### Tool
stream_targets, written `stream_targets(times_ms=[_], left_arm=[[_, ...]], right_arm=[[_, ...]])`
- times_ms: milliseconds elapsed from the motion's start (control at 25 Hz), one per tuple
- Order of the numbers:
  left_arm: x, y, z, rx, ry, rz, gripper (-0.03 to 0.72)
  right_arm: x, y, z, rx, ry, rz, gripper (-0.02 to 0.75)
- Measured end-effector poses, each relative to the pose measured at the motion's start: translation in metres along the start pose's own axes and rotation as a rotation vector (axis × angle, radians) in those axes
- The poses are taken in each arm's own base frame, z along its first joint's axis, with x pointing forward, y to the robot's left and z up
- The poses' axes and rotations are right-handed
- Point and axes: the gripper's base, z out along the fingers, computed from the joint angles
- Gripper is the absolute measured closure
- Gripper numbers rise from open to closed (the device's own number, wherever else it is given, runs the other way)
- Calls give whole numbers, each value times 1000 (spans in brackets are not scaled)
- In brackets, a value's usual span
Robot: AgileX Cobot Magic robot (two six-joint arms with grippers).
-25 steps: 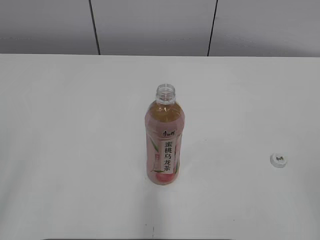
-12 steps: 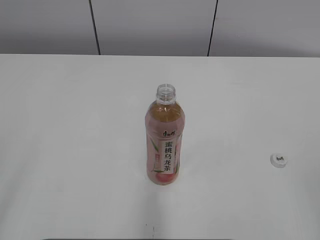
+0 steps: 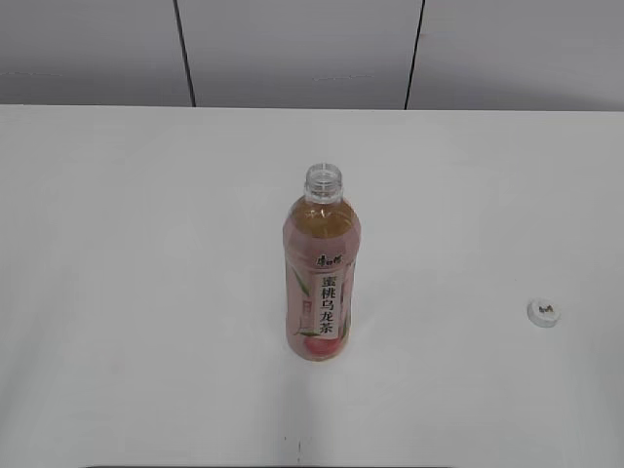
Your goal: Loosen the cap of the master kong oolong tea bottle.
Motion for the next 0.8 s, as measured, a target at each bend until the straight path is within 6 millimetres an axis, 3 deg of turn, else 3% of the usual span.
stream_targets(times_ms=[800], left_arm=[[0,0,0,0,0,0,197]], right_arm=[[0,0,0,-1,0,0,225]])
